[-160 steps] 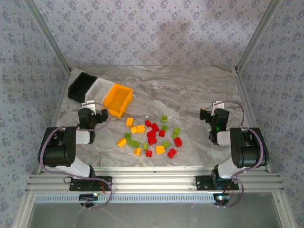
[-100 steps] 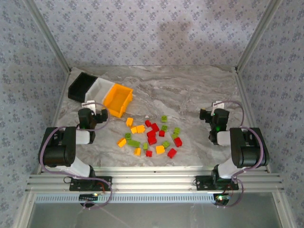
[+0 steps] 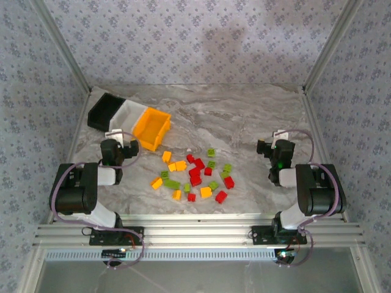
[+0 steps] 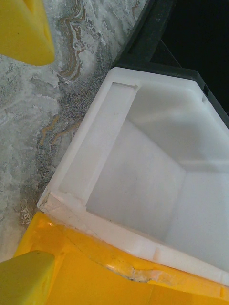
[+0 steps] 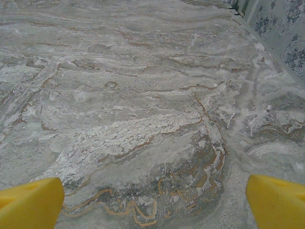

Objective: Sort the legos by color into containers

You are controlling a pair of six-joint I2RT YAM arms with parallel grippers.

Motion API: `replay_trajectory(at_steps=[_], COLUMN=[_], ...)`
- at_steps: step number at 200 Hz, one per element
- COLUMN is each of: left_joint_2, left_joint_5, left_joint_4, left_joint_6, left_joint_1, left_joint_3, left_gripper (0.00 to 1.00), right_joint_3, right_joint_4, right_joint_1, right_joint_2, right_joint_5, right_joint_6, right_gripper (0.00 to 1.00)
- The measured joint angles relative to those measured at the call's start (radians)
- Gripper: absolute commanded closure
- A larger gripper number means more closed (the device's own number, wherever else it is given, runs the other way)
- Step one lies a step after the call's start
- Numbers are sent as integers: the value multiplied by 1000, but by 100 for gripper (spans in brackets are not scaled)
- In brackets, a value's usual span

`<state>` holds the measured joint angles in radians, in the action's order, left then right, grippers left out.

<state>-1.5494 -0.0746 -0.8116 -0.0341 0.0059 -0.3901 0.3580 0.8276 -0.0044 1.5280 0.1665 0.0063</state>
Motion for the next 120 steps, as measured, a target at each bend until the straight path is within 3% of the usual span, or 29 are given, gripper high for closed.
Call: replay_trajectory(at_steps=[64,82,120], left_joint_2=[1,36,231], left_joint_5=[-1,-10,-54], left_joint_4=[2,113,256], left_joint_6=[0,-1,-29], left_joint_1=[0,0,0], left_joint_3=[-1,-37,-108], left_gripper=[0,0,0], right_joint_3=[0,2,171], right_joint_4=[0,-8,-307], right_joint_1=[0,0,53], right_joint_2=[0,-3,-114], right_joint_5=[0,0,47], right_joint_6=[0,0,-3], right_gripper=[0,0,0])
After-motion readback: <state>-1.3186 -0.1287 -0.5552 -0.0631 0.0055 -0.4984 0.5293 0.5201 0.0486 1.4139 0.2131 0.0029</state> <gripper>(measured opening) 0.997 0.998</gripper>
